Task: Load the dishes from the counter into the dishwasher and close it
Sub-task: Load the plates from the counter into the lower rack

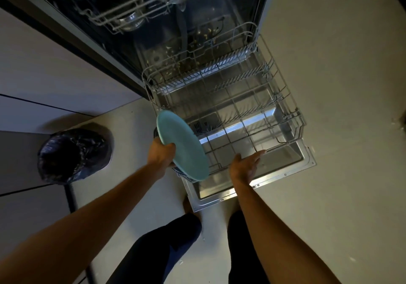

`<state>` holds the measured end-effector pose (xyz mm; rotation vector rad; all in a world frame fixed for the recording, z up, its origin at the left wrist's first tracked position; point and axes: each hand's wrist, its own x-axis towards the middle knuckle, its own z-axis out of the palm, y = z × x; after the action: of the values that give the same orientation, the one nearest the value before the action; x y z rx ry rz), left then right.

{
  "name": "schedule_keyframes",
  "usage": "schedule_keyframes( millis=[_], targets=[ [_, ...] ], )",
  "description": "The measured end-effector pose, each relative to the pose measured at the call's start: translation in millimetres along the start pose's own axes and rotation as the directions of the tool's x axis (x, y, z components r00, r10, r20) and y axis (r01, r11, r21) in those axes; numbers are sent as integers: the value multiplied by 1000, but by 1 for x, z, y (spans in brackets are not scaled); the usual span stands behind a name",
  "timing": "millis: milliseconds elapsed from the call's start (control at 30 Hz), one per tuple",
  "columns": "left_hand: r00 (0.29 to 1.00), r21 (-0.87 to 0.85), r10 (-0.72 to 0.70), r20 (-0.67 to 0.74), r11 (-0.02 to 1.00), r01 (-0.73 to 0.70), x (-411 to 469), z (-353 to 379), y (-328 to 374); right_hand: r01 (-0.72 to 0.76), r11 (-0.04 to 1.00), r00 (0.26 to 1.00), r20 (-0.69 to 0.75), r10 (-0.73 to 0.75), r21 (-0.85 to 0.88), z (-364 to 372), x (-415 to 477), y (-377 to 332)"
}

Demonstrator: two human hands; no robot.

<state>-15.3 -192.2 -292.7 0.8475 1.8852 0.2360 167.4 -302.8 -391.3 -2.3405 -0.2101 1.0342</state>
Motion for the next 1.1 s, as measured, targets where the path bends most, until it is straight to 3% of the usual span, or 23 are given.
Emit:
schedule_keyframes(
  millis=[200,433,667,933,1100],
  targets=[
    [997,81,-72,-37,994,75,14,28,22,6,1000,1000,-18,-6,-5,2,2,-1],
    [995,179,16,-98,984,2,25,50,30,45,999,998,-53,-45,9,11,3,8],
    [996,126,53,-67,991,-44,9,59,6,39,998,998,-52,-37,42,11,3,8],
    [995,199,80,-65,978,-65,-10,87,-8,83,996,996,-36,-84,-14,3,4,13],
    [998,80,47,-37,996,-44,-7,81,-21,76,997,997,8,-76,-6,-9,-1,8]
  ],
)
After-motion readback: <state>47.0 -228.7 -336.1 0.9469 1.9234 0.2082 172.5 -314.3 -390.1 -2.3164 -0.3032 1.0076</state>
